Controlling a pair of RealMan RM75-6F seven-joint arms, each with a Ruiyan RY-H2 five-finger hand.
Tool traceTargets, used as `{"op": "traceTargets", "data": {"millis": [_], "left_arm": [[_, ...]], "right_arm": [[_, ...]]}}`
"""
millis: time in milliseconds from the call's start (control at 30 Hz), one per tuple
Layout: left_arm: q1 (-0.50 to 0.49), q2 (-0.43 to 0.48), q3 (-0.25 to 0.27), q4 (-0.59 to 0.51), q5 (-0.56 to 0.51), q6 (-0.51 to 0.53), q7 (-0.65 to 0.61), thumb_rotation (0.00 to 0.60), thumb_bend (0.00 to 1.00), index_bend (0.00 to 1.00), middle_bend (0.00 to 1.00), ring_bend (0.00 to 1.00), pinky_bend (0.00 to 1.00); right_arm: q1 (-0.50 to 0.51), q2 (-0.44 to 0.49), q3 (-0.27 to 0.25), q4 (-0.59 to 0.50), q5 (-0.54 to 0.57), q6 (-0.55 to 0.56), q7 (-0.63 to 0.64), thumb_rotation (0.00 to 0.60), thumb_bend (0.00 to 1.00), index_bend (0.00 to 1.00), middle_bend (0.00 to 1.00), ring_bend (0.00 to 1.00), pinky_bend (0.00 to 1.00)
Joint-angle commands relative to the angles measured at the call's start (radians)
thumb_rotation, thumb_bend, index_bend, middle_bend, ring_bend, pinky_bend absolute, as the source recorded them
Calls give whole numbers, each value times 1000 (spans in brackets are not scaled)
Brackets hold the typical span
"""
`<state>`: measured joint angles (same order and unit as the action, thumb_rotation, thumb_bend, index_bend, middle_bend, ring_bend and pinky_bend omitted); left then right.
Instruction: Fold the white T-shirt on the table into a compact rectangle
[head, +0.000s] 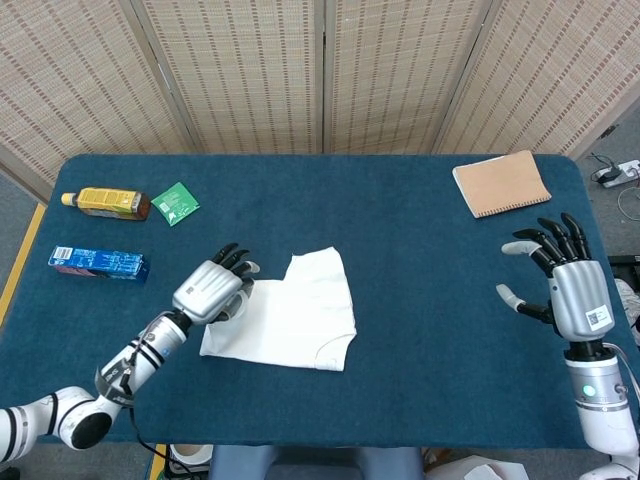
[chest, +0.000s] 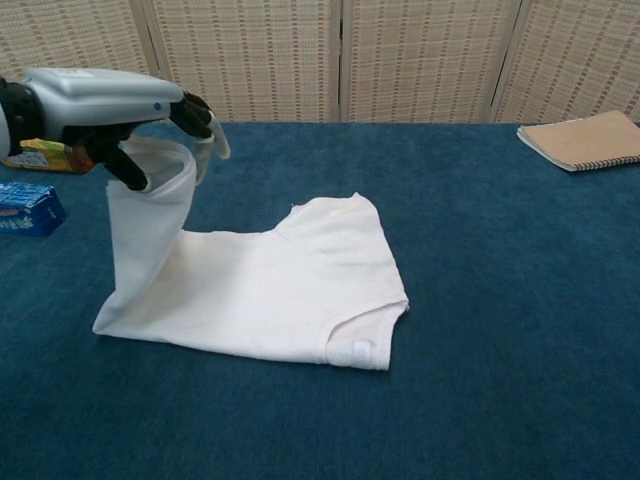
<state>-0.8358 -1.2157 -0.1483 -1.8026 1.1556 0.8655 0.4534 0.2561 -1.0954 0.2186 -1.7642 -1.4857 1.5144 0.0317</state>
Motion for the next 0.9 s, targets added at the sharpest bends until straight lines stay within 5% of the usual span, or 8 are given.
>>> {"op": "traceTargets", "data": {"millis": [33, 433, 900], "left_arm": [[-79, -103, -7, -18, -148, 13, 171, 600, 575, 654, 235, 78, 0], [-233, -276, 5, 21, -441, 88, 426, 600, 574, 653, 234, 77, 0], [-358, -432, -31, 118, -667, 193, 549, 600, 574, 652, 230, 77, 0]], "right_arm": [[-2, 1, 0, 5, 0, 1, 7, 600, 148, 393, 298, 131, 0], [-8, 2, 3, 29, 10, 1, 32, 600, 148, 394, 298, 131, 0], [-16, 8, 5, 42, 19, 2, 50, 600, 148, 394, 298, 131, 0]]}}
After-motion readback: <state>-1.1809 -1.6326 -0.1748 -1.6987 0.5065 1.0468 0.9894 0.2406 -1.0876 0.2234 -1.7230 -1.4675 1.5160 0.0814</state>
